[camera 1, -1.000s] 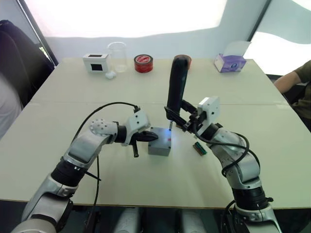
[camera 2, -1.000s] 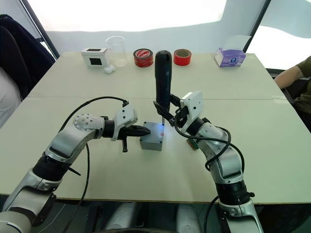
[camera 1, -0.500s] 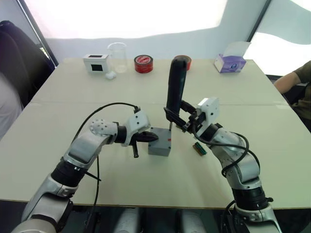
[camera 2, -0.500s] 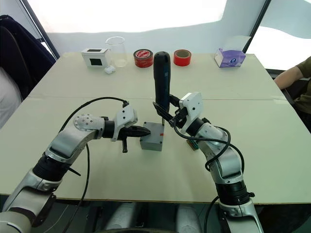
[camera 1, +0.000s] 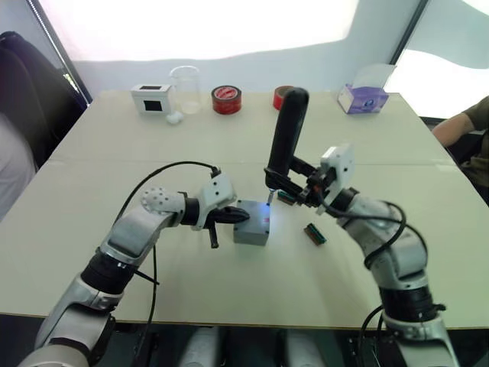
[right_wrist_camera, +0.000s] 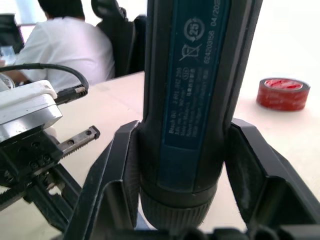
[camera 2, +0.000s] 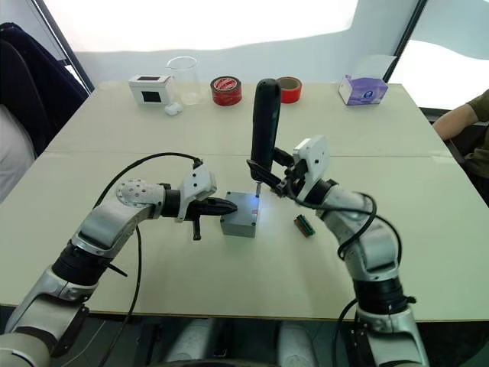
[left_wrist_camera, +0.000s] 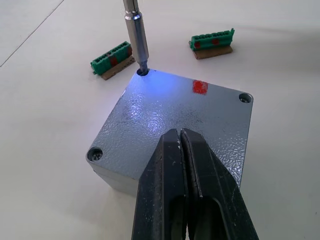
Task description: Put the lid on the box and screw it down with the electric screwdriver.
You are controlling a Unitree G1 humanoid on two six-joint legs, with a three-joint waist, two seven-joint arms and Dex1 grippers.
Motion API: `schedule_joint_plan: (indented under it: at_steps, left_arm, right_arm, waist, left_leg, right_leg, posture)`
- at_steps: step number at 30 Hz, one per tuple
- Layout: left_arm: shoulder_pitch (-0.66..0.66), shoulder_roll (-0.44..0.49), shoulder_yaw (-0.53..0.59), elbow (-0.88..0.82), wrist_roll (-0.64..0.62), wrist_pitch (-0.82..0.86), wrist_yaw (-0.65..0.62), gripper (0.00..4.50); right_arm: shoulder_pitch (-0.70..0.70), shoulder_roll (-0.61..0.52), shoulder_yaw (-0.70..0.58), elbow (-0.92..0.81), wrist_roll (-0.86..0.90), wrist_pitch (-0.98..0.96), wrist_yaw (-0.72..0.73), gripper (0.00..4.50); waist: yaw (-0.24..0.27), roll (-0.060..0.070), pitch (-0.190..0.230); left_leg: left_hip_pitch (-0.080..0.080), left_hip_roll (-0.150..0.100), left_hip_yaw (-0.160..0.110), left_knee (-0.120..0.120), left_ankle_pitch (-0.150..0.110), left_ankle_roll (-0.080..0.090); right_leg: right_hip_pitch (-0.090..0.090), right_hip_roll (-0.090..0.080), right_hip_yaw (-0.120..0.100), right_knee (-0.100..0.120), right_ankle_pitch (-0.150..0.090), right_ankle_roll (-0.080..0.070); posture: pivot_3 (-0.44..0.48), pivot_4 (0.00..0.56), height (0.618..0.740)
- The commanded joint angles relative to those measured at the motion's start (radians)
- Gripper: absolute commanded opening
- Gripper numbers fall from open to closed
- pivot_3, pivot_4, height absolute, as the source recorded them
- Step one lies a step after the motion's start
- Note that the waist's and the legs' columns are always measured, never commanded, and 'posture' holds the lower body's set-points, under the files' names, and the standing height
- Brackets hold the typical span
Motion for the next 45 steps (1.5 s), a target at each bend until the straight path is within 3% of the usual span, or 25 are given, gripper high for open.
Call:
schedule_joint_plan:
  at_steps: [1, 3, 5, 7, 11, 14, 19, 23, 35, 36, 42, 45]
  left_arm:
    - [-0.03, -0.037, 0.146, 0.0, -0.133, 0.099, 0.022, 0.0]
    - [-0.048, -0.045, 0.211, -0.01, -0.191, 0.139, 0.03, 0.0]
    - [-0.066, -0.029, 0.262, -0.031, -0.241, 0.172, 0.024, 0.0]
    - [-0.076, -0.004, 0.276, -0.06, -0.262, 0.193, 0.014, 0.0]
    - [-0.067, 0.085, 0.238, -0.168, -0.279, 0.204, -0.048, 0.0]
    - [-0.034, 0.139, 0.182, -0.257, -0.278, 0.182, -0.103, 0.0]
    - [-0.006, 0.166, 0.131, -0.319, -0.274, 0.155, -0.138, 0.0]
    - [-0.006, 0.138, 0.082, -0.312, -0.22, 0.099, -0.108, 0.0]
    - [0.052, 0.162, 0.093, -0.334, -0.211, 0.106, -0.065, 0.0]
    - [0.053, 0.164, 0.096, -0.333, -0.213, 0.108, -0.062, 0.0]
    - [0.064, 0.192, 0.142, -0.317, -0.232, 0.126, -0.043, 0.0]
    - [0.075, 0.197, 0.191, -0.306, -0.259, 0.161, -0.015, 0.0]
  right_arm:
    - [-0.218, -0.044, -0.196, -0.002, 0.195, 0.134, -0.086, 1.82]
    - [-0.293, -0.068, -0.255, 0.044, 0.275, 0.267, -0.165, 1.82]
    - [-0.387, -0.155, -0.314, 0.153, 0.402, 0.546, -0.211, 1.82]
    - [-0.43, -0.214, -0.36, 0.223, 0.452, 0.658, -0.237, 1.82]
    - [-0.392, -0.471, -0.173, 0.339, 0.279, 0.782, -0.167, 1.82]
    - [-0.357, -0.552, -0.12, 0.459, 0.266, 0.932, -0.125, 1.82]
    - [-0.312, -0.599, -0.039, 0.506, 0.222, 0.981, -0.045, 1.82]
    - [-0.332, -0.572, 0.044, 0.594, 0.153, 0.997, -0.034, 1.82]
    - [-0.381, -0.528, 0.195, 0.689, 0.023, 0.932, 0.075, 1.82]
    - [-0.381, -0.527, 0.204, 0.695, 0.01, 0.922, 0.082, 2.62]
    - [-0.373, -0.527, 0.235, 0.686, -0.051, 0.871, 0.108, 4.43]
    - [-0.362, -0.515, 0.177, 0.666, -0.04, 0.843, 0.127, 4.43]
  waist:
    - [-0.001, 0.001, 0.007]
    - [0.0, 0.001, 0.009]
    - [-0.002, 0.001, 0.009]
    - [-0.001, -0.001, 0.01]
    - [0.003, 0.001, 0.012]
    - [-0.001, 0.001, 0.012]
    - [-0.021, 0.006, 0.016]
    - [-0.026, 0.008, 0.018]
    - [-0.024, 0.006, 0.018]
    - [-0.024, 0.006, 0.018]
    - [-0.024, 0.004, 0.018]
    - [-0.021, 0.003, 0.018]
  left_leg:
    - [-0.002, 0.0, 0.0, 0.0, 0.0, 0.0]
    - [-0.009, 0.0, 0.0, 0.0, 0.001, -0.002]
    - [-0.016, 0.0, -0.002, 0.001, 0.004, -0.006]
    - [-0.017, 0.0, -0.001, 0.0, 0.006, -0.01]
    - [-0.018, -0.001, 0.001, 0.0, 0.001, -0.001]
    - [-0.019, -0.002, 0.002, 0.001, 0.0, 0.001]
    - [-0.019, 0.0, 0.004, 0.001, 0.0, 0.001]
    - [-0.018, 0.001, 0.004, 0.001, 0.0, 0.001]
    - [-0.018, 0.001, 0.004, 0.003, 0.0, 0.001]
    - [-0.018, 0.001, 0.004, 0.003, 0.0, 0.001]
    - [-0.016, 0.001, 0.004, 0.004, 0.0, 0.001]
    - [-0.016, 0.001, 0.003, 0.005, 0.0, 0.001]
  right_leg:
    - [-0.002, 0.0, 0.0, 0.001, 0.0, 0.0]
    - [-0.01, 0.0, 0.0, 0.002, 0.0, 0.0]
    - [-0.017, 0.001, -0.001, 0.002, 0.0, 0.0]
    - [-0.017, 0.0, -0.001, 0.002, 0.0, 0.0]
    - [-0.016, -0.002, -0.001, -0.001, 0.0, 0.0]
    - [-0.016, -0.003, -0.001, -0.002, 0.0, 0.0]
    - [-0.017, -0.003, 0.0, -0.002, 0.0, 0.0]
    - [-0.016, -0.001, 0.0, -0.001, 0.0, 0.0]
    - [-0.016, 0.0, 0.0, 0.0, 0.001, 0.0]
    - [-0.016, 0.0, 0.0, 0.0, 0.001, 0.0]
    - [-0.014, 0.0, 0.0, 0.0, 0.001, 0.0]
    - [-0.013, 0.0, -0.001, 0.0, 0.001, 0.0]
  posture:
    - [0.0, 0.15, 0.74]
    - [0.0, 0.15, 0.74]
    - [0.0, 0.15, 0.74]
    - [0.0, 0.15, 0.74]
    - [0.0, 0.15, 0.74]
    - [0.0, 0.15, 0.74]
    - [0.0, 0.15, 0.74]
    - [0.0, 0.15, 0.74]
    - [0.0, 0.15, 0.74]
    - [0.0, 0.15, 0.74]
    - [0.0, 0.15, 0.74]
    - [0.0, 0.15, 0.74]
